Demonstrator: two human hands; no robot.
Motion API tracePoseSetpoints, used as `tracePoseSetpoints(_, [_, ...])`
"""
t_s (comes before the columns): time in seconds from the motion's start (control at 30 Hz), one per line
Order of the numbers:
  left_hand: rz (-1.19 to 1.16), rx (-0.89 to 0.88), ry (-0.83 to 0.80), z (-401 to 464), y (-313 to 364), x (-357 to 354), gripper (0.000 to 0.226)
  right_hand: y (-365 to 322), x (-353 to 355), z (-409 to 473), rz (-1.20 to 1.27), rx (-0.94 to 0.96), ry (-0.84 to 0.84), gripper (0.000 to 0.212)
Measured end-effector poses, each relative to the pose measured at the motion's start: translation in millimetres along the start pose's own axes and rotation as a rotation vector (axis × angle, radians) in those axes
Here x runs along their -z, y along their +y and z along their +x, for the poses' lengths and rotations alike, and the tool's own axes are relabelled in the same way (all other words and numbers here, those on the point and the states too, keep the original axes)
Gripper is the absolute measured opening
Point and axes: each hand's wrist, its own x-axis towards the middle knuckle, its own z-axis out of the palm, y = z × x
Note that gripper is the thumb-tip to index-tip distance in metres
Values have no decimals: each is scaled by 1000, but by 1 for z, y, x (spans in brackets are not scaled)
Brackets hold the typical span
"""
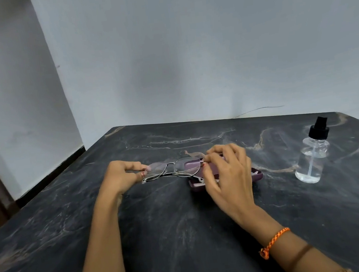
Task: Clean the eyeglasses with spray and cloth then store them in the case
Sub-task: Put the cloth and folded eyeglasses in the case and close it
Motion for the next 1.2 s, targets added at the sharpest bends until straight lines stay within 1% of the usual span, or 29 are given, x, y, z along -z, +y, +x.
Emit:
tracePoseSetpoints(0.1, [8,-43,-60,-3,7,-15,23,13,6,9,15,-84,24,17])
tracePoseSetpoints(0.23, [92,-108,-112,-8,14,-38,16,40,16,20,-40,-165,2,13])
tracePoseSetpoints(0.3, [177,-176,-102,-9,15,-51,15,54,22,23,-61,-175,-15,13])
tracePoseSetpoints(0.4, [299,-280,-37,-12,15,-67,12,72,29,23,-88,-184,-68,13])
tracePoseSetpoints(0.53, [384,-348,-37,-22,16,-91,6,97,34,23,-99,-296,-131,17])
tracePoseSetpoints(0.6, [403,-361,-28,-26,18,-97,5,104,32,23,-82,-344,-173,18])
tracePoseSetpoints(0.73, [411,-344,8,-24,17,-94,7,107,27,21,-57,-376,-213,17])
tracePoseSetpoints(0.9, [401,-297,-16,-26,18,-92,7,103,29,19,-80,-396,-236,19])
tracePoseSetpoints(1.2, [412,-281,-38,-28,19,-91,8,101,36,19,-84,-411,-290,17])
